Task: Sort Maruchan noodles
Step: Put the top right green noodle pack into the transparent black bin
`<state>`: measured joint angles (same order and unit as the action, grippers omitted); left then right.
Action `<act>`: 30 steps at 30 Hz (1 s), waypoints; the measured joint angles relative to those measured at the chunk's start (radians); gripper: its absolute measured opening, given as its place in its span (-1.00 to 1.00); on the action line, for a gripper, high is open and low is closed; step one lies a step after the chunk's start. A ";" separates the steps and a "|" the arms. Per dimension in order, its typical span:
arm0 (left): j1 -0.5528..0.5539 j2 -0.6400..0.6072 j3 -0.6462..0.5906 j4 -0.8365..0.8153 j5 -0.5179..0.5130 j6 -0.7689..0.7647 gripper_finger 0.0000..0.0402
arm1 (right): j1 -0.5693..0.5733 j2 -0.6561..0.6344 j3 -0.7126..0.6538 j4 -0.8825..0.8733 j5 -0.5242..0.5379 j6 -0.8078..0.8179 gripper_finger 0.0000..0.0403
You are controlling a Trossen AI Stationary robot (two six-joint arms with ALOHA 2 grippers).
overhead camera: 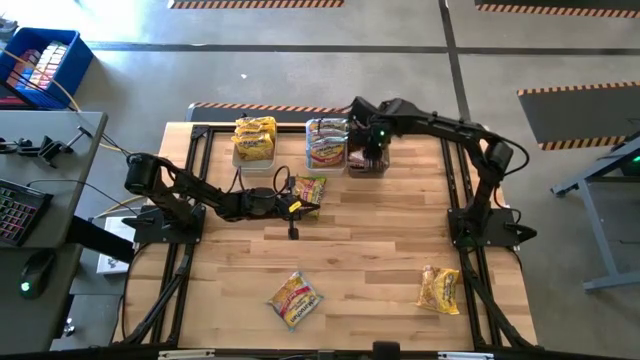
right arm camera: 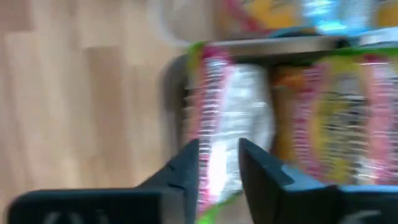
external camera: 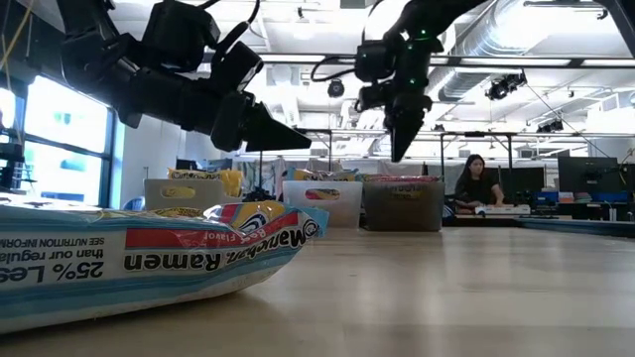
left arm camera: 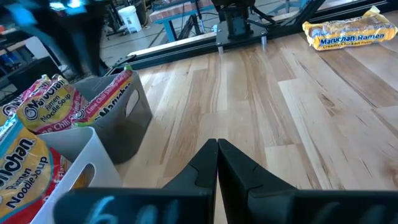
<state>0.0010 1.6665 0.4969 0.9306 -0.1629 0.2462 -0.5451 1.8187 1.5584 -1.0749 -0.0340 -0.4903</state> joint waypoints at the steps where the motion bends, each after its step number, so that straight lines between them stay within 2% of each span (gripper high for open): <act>1: 0.000 0.000 0.000 0.000 0.000 0.000 -0.99 | 0.012 0.000 -0.015 -0.001 -0.012 0.006 -0.66; 6: 0.000 0.000 0.000 0.000 0.000 0.017 -0.99 | 0.074 0.000 -0.109 0.050 -0.015 0.020 -0.97; 11: 0.000 0.000 0.000 0.001 0.000 0.017 -0.99 | 0.100 -0.005 -0.167 0.151 0.131 0.069 -0.93; 13: -0.001 0.000 0.000 0.001 0.000 0.017 -0.99 | 0.101 -0.005 -0.172 0.165 0.154 0.088 -0.93; 30: -0.002 0.000 0.000 -0.002 0.000 0.000 -0.99 | 0.101 -0.001 -0.166 0.190 0.133 0.097 -1.00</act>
<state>-0.0006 1.6665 0.4969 0.9283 -0.1628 0.2459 -0.4442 1.8179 1.3922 -0.8852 0.0991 -0.3928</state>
